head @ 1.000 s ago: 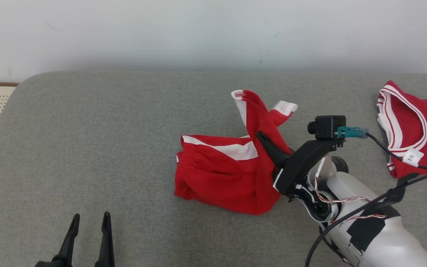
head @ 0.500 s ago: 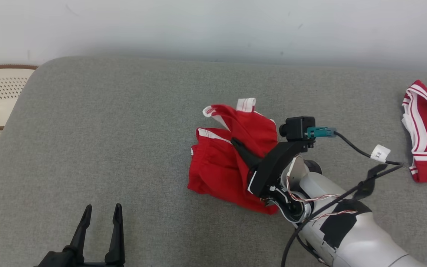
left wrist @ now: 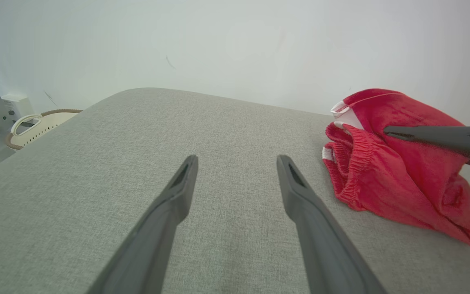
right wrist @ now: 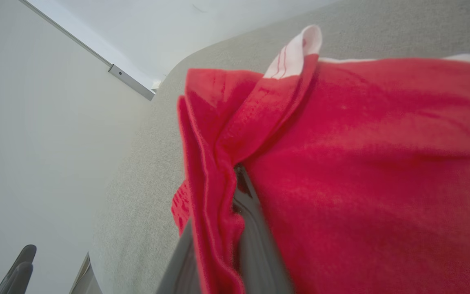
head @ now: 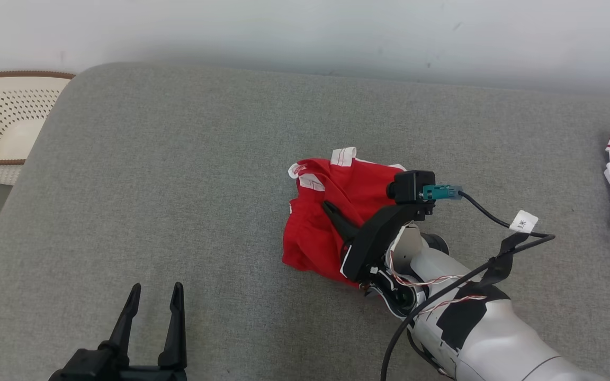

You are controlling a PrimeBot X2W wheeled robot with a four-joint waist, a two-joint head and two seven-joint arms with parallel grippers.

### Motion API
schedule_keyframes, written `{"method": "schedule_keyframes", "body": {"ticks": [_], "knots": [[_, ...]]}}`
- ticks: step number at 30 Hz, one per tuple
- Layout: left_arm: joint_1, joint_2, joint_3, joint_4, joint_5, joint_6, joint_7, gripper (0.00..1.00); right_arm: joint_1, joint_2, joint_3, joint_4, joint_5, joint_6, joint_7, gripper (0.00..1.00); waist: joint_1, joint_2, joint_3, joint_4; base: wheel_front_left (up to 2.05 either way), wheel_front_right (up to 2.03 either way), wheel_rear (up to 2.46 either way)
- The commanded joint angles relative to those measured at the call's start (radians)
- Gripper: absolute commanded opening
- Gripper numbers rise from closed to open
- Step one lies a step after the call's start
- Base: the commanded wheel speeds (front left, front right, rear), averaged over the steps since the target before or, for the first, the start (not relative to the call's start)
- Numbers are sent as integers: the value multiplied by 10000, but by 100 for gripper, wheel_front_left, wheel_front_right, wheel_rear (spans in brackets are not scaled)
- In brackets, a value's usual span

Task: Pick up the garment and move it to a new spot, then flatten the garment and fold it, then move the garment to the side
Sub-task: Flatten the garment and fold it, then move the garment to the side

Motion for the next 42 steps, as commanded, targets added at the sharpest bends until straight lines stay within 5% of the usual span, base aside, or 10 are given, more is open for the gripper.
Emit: {"method": "schedule_keyframes", "body": {"ticks": [1,2,3,17,27,36,38,39,42], "knots": [[-93,5,56,54,-16,-14,-38,100,-36,66,123,-5,96,3,-141,18,0,-1,22,50,0,0,0],[-98,5,77,65,-14,-14,-38,100,-54,67,159,-17,114,3,-243,77,0,-1,18,54,0,0,0],[-97,5,95,74,-8,-18,-38,100,-54,67,187,-29,159,3,-352,100,0,-1,8,51,0,0,0],[280,7,405,9,232,-28,-38,100,335,-908,539,-1353,538,3,-1772,100,0,-1,-378,-419,0,0,0],[452,5,512,-104,302,-25,-38,100,539,-1999,168,-1284,-409,3,-2527,100,0,-1,-464,-677,0,0,0],[335,5,437,-128,215,-39,-38,100,1056,-1923,-204,-943,-1601,3,-2552,100,0,-1,-300,-641,0,0,0],[283,5,408,-124,209,-52,-38,100,1005,-1820,-409,-879,-1998,3,-2555,27,0,-1,-237,-605,0,0,0],[255,5,401,-132,207,-60,-38,100,1005,-1744,-583,-866,-2169,3,-2554,0,0,-1,-204,-586,0,0,0],[204,3,370,-141,209,-94,-38,100,868,-1581,-1071,-745,-3046,3,-2555,0,0,-1,-87,-510,0,0,0]]}}
